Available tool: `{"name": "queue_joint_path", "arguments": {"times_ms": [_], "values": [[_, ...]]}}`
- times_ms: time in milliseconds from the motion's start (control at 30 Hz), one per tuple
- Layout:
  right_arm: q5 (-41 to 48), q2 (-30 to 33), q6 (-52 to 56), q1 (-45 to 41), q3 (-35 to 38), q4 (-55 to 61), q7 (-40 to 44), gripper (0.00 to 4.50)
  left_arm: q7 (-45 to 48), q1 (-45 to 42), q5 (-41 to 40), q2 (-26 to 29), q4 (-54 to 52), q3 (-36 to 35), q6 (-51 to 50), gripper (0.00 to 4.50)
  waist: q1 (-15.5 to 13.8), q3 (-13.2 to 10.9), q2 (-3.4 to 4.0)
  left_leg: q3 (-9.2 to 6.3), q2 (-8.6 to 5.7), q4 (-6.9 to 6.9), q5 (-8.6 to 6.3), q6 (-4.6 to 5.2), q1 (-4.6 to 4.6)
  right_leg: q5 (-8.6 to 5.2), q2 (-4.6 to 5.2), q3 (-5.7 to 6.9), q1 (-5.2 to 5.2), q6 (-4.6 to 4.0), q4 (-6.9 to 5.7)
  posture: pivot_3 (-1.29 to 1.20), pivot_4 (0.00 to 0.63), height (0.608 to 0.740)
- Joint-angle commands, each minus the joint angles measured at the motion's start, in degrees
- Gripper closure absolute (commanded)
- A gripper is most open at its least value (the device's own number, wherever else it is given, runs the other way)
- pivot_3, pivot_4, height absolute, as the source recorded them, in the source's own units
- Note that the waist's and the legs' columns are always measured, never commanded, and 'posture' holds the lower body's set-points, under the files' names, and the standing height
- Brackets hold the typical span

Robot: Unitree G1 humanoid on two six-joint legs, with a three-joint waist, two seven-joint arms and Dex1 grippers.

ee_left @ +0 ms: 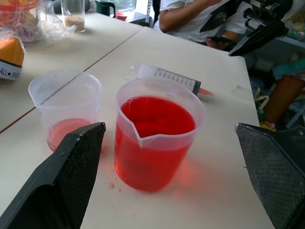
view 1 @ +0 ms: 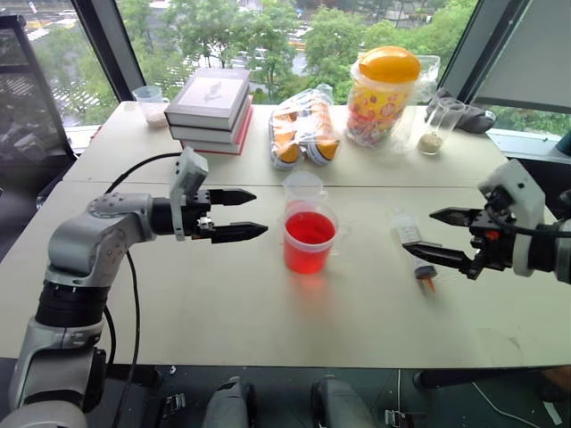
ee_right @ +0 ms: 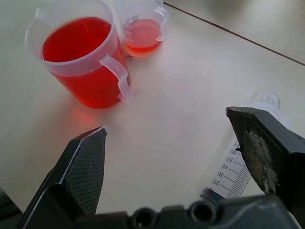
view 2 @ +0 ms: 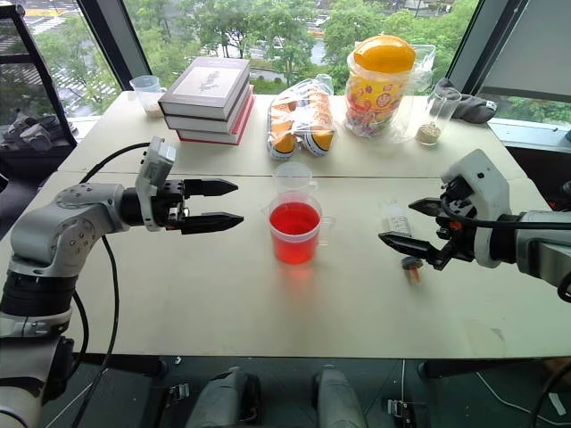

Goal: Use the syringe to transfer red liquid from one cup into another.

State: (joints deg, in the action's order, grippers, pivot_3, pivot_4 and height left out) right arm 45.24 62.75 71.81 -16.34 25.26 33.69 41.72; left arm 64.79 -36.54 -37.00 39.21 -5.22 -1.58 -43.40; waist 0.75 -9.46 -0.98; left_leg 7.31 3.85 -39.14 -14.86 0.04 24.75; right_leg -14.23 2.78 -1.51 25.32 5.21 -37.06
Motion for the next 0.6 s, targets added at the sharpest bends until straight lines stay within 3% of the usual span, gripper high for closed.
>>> {"name": "queue_joint_path", "arguments": {"times_ms": [33, 433, 600], "values": [[1.0, 1.3, -0.1, -0.7, 1.9, 1.6, -0.5, 0.10, 0.9, -2.0, -1.3, -0.3, 0.4, -1.3, 1.1, 0.00, 0.0, 0.0, 0.00, 0.00, 0.00, 0.00, 0.00, 0.00, 0.00, 0.00, -0.01, 0.00, 0.00, 0.00, 0.00, 0.00, 0.150, 0.740], [0.3, 4.4, 0.8, -0.7, 1.3, -0.7, -1.3, 0.10, -0.1, -2.6, -1.7, -2.9, 1.1, -1.3, 1.5, 0.00, 0.0, 0.0, 0.00, 0.00, 0.00, 0.00, 0.00, 0.01, 0.00, 0.00, 0.00, 0.00, 0.00, 0.00, 0.00, 0.00, 0.150, 0.740], [2.7, 4.7, 6.8, -4.6, -0.9, -3.0, -3.0, 0.10, 0.7, -3.2, -1.0, -4.1, 2.4, 0.1, 2.7, 0.00, 0.1, 0.0, 0.00, -0.01, 0.00, -0.01, 0.00, 0.01, 0.00, 0.00, 0.01, -0.03, 0.01, 0.00, 0.01, 0.00, 0.150, 0.740]]}}
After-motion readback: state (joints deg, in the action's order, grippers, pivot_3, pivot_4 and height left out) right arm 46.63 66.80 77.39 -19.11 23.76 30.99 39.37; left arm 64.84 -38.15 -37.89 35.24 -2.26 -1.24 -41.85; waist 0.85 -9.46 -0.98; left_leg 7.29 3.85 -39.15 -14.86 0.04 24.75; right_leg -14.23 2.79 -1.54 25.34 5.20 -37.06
